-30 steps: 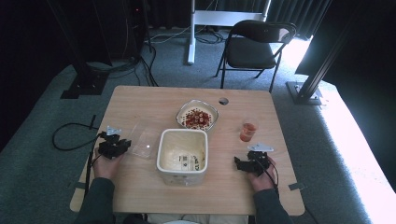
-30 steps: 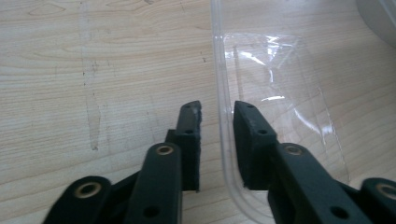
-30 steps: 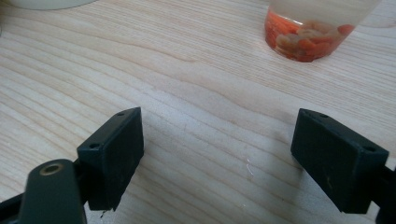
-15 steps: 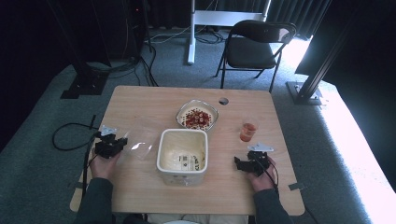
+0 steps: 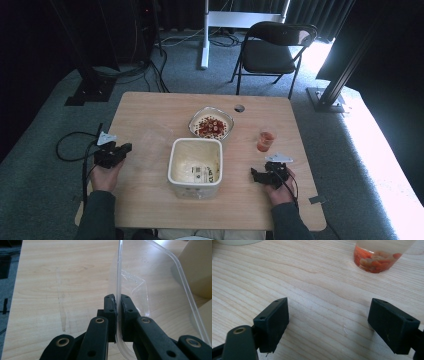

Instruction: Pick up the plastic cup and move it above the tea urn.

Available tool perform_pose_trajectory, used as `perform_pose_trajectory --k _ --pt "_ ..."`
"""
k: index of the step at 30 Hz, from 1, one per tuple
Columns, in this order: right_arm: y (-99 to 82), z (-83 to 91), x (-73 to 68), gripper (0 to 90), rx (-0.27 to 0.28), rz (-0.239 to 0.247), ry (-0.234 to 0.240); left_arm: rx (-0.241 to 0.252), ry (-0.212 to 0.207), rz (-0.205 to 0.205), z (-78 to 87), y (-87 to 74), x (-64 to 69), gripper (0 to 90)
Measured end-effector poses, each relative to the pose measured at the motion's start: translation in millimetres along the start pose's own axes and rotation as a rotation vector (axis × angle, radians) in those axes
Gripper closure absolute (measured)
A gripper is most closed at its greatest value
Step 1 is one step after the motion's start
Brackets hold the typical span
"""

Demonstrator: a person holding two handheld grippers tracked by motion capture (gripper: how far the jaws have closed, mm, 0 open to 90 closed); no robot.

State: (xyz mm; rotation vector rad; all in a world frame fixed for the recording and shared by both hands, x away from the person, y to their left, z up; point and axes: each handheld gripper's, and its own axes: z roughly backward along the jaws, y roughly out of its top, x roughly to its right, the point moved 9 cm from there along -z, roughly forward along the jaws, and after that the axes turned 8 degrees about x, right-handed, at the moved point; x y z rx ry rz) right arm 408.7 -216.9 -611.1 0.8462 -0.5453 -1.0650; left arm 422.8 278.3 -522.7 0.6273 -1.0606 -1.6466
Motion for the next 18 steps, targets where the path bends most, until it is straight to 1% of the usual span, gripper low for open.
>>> perform_pose_trajectory --k 1,4,6,7,9,18 --pt "0.0 0.0 0.0 16.5 0.000 0.000 0.000 0.013 -0.001 -0.013 4.5 4.6 0.6 86.3" --pt "0.0 0.0 0.0 16.4 0.000 0.000 0.000 0.030 -0.006 -0.028 11.1 11.6 2.6 86.3" --pt "0.0 0.0 0.0 16.4 0.000 0.000 0.000 0.035 -0.007 -0.029 12.7 13.2 3.3 86.3" --pt "0.0 0.0 0.0 16.5 0.000 0.000 0.000 0.050 -0.015 -0.037 17.5 18.3 5.6 86.2" --pt "0.0 0.0 0.0 16.4 0.000 0.000 0.000 0.052 -0.019 -0.051 21.0 21.5 7.0 86.2" --pt "0.0 0.0 0.0 16.4 0.000 0.000 0.000 0.084 -0.040 -0.081 33.6 35.1 17.1 86.2"
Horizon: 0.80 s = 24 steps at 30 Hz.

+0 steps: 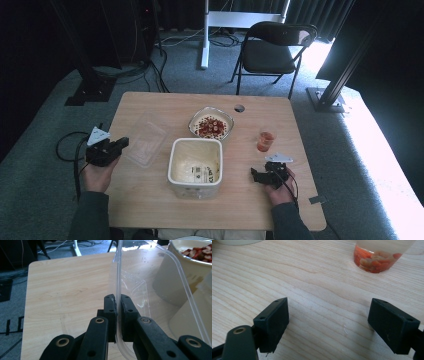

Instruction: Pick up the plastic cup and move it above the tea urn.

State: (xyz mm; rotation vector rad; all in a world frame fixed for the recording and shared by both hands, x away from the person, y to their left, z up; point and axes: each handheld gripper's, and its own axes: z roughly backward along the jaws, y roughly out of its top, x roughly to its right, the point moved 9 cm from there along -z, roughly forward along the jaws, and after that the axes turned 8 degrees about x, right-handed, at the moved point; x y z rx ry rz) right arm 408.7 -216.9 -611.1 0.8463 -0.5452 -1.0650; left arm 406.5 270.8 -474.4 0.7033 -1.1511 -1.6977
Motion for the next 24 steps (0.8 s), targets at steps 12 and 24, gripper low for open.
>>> perform_pose_trajectory --k 12,24 --pt "0.0 0.0 0.0 16.4 0.000 0.000 0.000 0.048 -0.051 -0.049 19.0 25.0 21.5 86.1" --pt "0.0 0.0 0.0 16.5 0.000 0.000 0.000 0.078 -0.096 -0.107 32.1 43.9 42.2 86.0"
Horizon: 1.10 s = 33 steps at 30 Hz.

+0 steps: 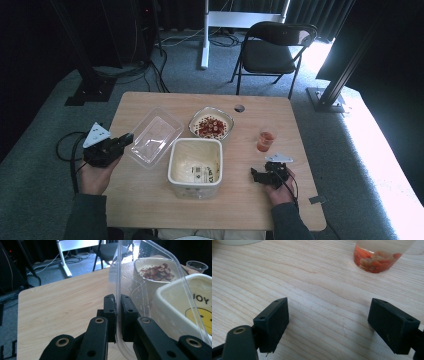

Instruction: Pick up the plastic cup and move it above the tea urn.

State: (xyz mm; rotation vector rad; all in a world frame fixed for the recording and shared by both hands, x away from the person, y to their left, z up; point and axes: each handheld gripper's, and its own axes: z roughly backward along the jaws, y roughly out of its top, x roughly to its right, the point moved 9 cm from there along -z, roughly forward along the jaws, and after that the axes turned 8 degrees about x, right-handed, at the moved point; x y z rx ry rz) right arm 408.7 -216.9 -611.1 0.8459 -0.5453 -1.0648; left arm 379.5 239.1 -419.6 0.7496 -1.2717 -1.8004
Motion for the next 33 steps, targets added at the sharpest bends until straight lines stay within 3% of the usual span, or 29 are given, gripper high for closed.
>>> perform_pose_trajectory --k 9,22,29,32,33 --pt "0.0 0.0 -0.1 16.4 0.000 -0.001 0.000 0.017 -0.032 -0.011 1.7 7.7 10.5 85.9" --pt "0.0 0.0 0.0 16.4 0.000 0.000 0.000 0.021 -0.102 -0.085 0.3 20.1 35.7 85.8" --pt "0.0 0.0 -0.1 16.5 0.000 -0.001 0.000 0.043 -0.197 -0.058 -0.9 25.3 46.2 85.1" --pt "0.0 0.0 0.1 16.4 0.000 0.000 0.000 0.042 -0.218 -0.062 -1.4 25.5 49.0 84.9" --pt "0.0 0.0 -0.1 16.4 0.000 -0.001 0.000 0.045 -0.250 -0.055 -1.0 26.1 52.9 84.9"
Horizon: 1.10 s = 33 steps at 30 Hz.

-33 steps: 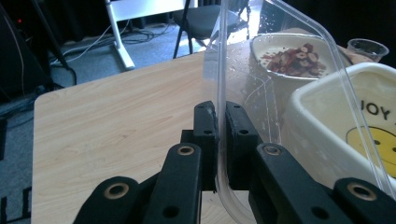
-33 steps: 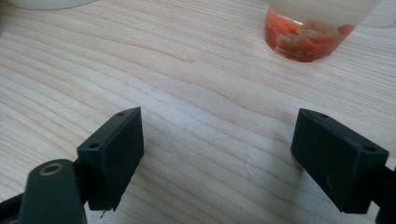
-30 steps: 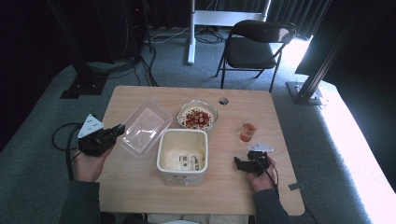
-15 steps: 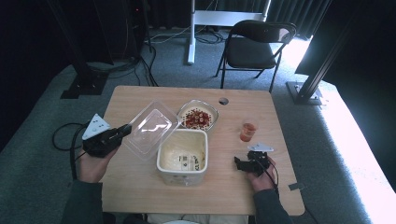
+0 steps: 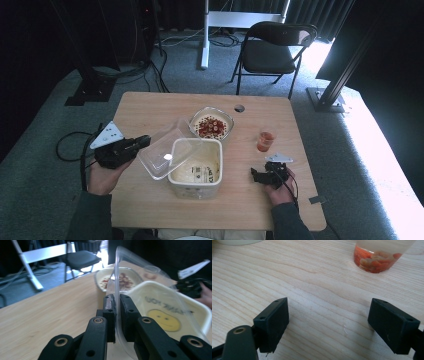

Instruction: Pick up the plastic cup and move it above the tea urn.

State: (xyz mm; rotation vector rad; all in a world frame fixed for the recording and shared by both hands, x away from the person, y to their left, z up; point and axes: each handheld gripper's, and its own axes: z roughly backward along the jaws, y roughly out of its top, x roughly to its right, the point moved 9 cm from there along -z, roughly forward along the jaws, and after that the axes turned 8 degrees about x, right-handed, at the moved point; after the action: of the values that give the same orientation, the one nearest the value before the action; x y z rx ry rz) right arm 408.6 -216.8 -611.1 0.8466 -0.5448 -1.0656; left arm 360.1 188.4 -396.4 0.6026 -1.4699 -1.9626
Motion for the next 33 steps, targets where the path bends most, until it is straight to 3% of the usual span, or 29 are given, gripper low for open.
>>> perform_pose_trajectory --k 3,6,11,15,20,23,33 --pt "0.0 0.0 0.1 16.4 0.000 0.001 0.000 -0.002 -0.033 0.001 -1.8 0.5 3.9 84.2" --pt "0.0 0.0 0.1 16.4 0.000 0.001 0.000 0.009 -0.062 0.006 -5.4 1.3 7.6 76.4" --pt "0.0 0.0 0.1 16.5 0.000 0.001 0.000 0.010 -0.071 0.001 -10.0 1.7 11.4 66.8" --pt "0.0 0.0 0.1 16.4 0.000 0.001 0.000 0.023 -0.077 0.008 -11.7 3.4 11.7 64.0" --pt "0.0 0.0 0.1 16.4 0.000 0.001 0.000 0.048 -0.064 0.013 -9.7 6.7 9.0 61.4" --pt "0.0 0.0 0.1 16.4 0.000 0.001 0.000 0.090 -0.058 0.032 -2.8 11.1 4.2 59.2" --pt "0.0 0.0 0.1 16.4 0.000 0.001 0.000 0.113 -0.023 0.036 1.8 12.6 -3.0 56.2"
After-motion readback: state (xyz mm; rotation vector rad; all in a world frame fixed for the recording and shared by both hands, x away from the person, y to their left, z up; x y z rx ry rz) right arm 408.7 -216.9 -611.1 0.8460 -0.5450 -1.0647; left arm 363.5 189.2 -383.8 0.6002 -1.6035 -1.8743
